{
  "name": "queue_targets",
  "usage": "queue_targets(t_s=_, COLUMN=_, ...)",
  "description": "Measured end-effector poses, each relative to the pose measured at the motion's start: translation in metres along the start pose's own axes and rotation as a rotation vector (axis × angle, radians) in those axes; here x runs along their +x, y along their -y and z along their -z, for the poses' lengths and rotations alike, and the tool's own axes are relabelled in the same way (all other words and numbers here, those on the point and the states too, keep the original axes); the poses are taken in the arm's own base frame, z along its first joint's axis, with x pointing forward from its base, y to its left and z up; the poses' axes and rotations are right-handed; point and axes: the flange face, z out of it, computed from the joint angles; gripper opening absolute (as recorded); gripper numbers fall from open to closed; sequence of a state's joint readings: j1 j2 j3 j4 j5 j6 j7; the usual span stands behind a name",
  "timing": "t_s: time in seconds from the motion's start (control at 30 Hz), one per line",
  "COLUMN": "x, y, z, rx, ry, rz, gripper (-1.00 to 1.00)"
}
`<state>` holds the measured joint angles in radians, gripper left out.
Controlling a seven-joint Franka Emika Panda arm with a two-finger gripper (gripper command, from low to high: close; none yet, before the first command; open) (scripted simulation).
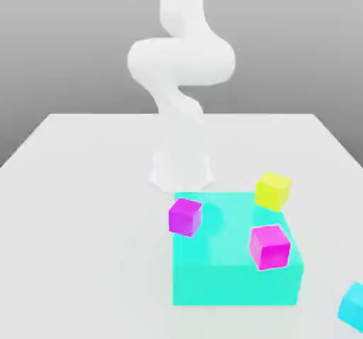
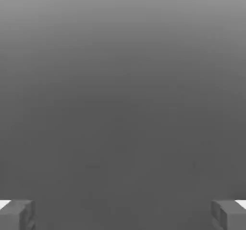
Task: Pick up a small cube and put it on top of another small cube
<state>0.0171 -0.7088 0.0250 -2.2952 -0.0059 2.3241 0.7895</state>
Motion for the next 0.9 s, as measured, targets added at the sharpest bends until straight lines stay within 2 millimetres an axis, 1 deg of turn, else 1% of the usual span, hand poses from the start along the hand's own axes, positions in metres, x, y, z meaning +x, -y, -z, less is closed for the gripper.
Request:
queue_targets(t_s=0.1, x=-0.017, y=0.020, z=-0.053, rx=-0.044, ry=0.064, rz=0.067, gripper=0.00)
queue_targets(t_s=0.2, x=-0.039, y=0.036, z=-0.104, rx=-0.082, ry=0.128, rz=0.134, gripper=0.00)
queue_targets(t_s=0.3, x=-0.068, y=0.049, z=-0.153, rx=-0.117, ry=0.192, rz=0.203, gripper=0.00)
queue_targets(t_s=0.4, x=-0.102, y=0.058, z=-0.200, rx=-0.150, ry=0.258, rz=0.272, gripper=0.00)
queue_targets(t_s=0.53, x=-0.155, y=0.064, z=-0.258, rx=-0.188, ry=0.348, rz=0.367, gripper=0.00)
queue_targets(t_s=0.67, x=-0.223, y=0.067, z=-0.309, rx=-0.215, ry=0.446, rz=0.475, gripper=0.00)
queue_targets(t_s=0.8, x=-0.283, y=0.054, z=-0.356, rx=-0.249, ry=0.539, rz=0.557, gripper=0.00)
queue_targets(t_s=0.9, x=-0.335, y=0.040, z=-0.385, rx=-0.269, ry=0.613, rz=0.622, gripper=0.00)
